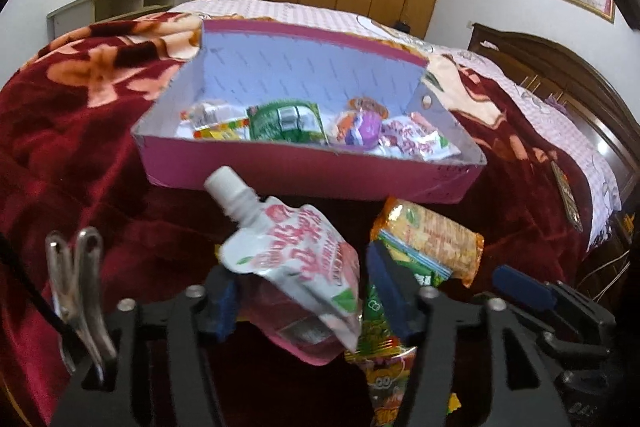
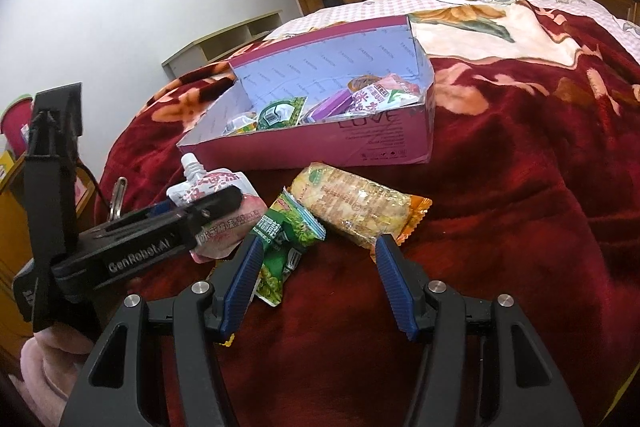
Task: Organize snacks
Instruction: 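Grasp the white spout pouch with the left tool while the right tool grasps the green pea bag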
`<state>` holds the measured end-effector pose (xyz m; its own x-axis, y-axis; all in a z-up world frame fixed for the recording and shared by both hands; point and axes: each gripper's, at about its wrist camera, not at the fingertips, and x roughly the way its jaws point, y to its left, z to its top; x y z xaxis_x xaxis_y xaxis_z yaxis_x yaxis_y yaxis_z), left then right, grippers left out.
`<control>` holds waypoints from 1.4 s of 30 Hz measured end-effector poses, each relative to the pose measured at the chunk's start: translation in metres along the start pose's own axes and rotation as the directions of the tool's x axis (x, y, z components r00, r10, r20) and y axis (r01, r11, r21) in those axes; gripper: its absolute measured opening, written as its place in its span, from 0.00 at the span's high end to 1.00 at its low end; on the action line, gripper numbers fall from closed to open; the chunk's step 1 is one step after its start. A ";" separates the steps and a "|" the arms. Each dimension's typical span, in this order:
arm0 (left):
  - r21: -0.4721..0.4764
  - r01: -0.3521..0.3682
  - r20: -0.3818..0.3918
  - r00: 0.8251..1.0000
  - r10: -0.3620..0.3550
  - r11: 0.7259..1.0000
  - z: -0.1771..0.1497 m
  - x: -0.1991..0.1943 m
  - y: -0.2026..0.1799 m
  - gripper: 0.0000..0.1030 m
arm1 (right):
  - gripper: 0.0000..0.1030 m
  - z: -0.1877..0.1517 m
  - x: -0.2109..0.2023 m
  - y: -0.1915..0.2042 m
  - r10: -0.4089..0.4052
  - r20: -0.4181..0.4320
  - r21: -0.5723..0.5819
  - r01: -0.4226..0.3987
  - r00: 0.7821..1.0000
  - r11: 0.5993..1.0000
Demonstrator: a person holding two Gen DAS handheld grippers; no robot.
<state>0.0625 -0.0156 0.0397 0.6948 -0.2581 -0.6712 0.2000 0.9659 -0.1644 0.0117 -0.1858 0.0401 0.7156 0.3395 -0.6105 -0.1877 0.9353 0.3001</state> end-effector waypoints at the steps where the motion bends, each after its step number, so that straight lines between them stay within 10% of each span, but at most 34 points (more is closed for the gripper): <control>1: 0.006 -0.008 -0.004 1.000 0.008 1.000 -0.001 0.003 -0.002 0.36 | 0.42 0.000 0.001 0.000 0.003 -0.001 0.003 -0.003 1.000 1.000; 42: -0.074 0.002 0.151 0.988 0.009 0.997 0.008 -0.041 0.035 0.58 | 0.42 0.004 0.055 0.032 0.041 -0.145 0.069 -0.031 0.989 0.997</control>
<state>0.0472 0.0287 0.0671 0.7931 -0.2492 -0.5558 0.1496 0.9642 -0.2189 0.0479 -0.1374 0.0192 0.6024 0.3884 -0.6973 -0.1630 0.9151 0.3689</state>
